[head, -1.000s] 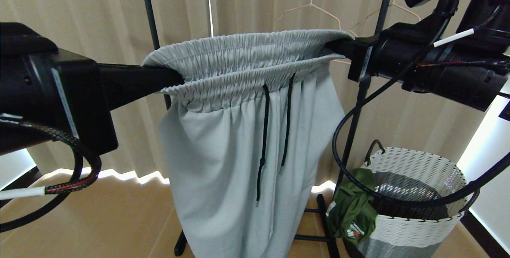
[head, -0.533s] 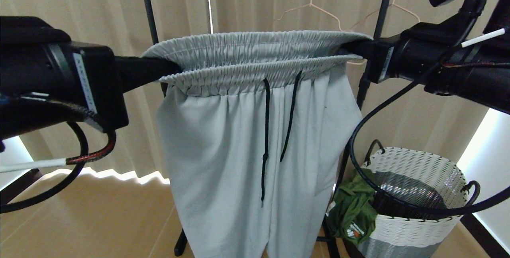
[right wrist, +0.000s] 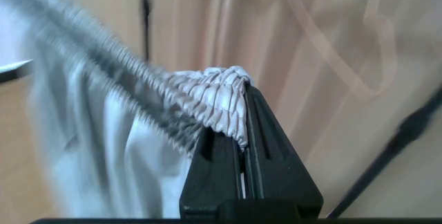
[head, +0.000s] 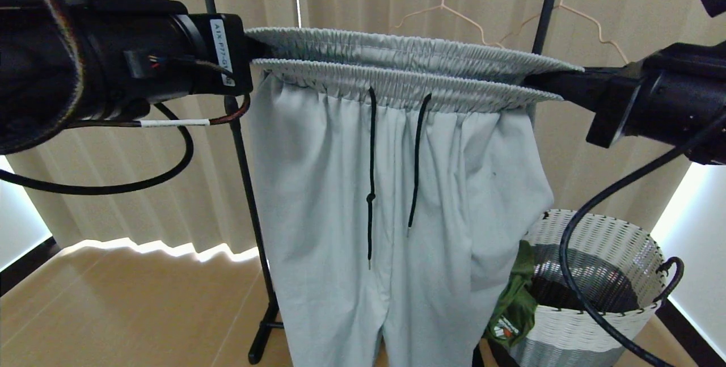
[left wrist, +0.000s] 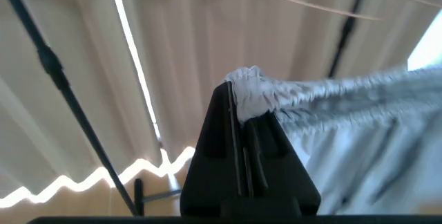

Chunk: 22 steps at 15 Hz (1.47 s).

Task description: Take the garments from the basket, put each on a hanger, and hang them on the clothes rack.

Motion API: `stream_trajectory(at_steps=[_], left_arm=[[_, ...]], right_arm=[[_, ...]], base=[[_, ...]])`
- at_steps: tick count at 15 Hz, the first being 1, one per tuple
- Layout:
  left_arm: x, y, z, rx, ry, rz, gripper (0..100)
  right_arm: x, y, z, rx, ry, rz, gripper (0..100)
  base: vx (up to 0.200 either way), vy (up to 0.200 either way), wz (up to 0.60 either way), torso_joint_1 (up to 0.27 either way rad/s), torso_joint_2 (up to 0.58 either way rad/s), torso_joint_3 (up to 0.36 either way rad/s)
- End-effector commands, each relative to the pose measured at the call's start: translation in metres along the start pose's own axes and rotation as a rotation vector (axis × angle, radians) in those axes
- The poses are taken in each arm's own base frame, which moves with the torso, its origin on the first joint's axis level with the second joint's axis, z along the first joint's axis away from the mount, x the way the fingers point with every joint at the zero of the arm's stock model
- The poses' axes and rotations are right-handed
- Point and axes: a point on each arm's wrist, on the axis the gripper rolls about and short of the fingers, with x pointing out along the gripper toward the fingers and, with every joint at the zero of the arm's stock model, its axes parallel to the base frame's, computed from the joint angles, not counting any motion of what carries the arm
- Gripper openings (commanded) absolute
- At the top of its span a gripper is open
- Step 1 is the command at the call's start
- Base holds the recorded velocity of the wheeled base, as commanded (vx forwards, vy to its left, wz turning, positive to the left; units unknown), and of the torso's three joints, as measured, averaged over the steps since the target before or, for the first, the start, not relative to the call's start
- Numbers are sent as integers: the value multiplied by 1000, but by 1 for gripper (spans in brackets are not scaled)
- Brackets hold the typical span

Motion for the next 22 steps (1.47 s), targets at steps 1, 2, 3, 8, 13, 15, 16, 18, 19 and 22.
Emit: stream_trajectory(at_steps=[1,2,3,8,13,15,16,18,19,22], left_arm=[[17,-1,-9,9,41,17,0],[17,-1,-9,9,39,17,0],[17,-1,-9,10,39,17,0],[16,0,-14,17,55,17,0],[-17,3,-16,75,43,-15,0],[-32,0,-24,84,50,-48,0],[-41,1,-28,88,52,-58,0],[-43,2,-24,79,35,-56,0],[-42,2,-24,73,22,-55,0],[-39,0,-30,69,8,-57,0]], right_arm=[[-14,5,1,-1,-19,19,0],[-13,5,2,-1,-19,19,0],[-13,5,2,-1,-19,19,0],[-10,5,1,-1,-13,20,0],[7,-2,13,-11,-44,-5,0],[21,-2,5,-10,-13,-5,0],[23,-2,0,-8,1,-6,0],[22,-2,1,-8,-2,-6,0],[22,-2,1,-8,-2,-6,0],[23,-2,-9,-8,33,-6,0]], base=[[0,0,0,0,0,0],[0,0,0,0,0,0],[0,0,0,0,0,0],[0,0,0,0,0,0],[0,0,0,0,0,0],[0,0,0,0,0,0],[0,0,0,0,0,0],[0,0,0,0,0,0],[0,0,0,0,0,0],[0,0,0,0,0,0]])
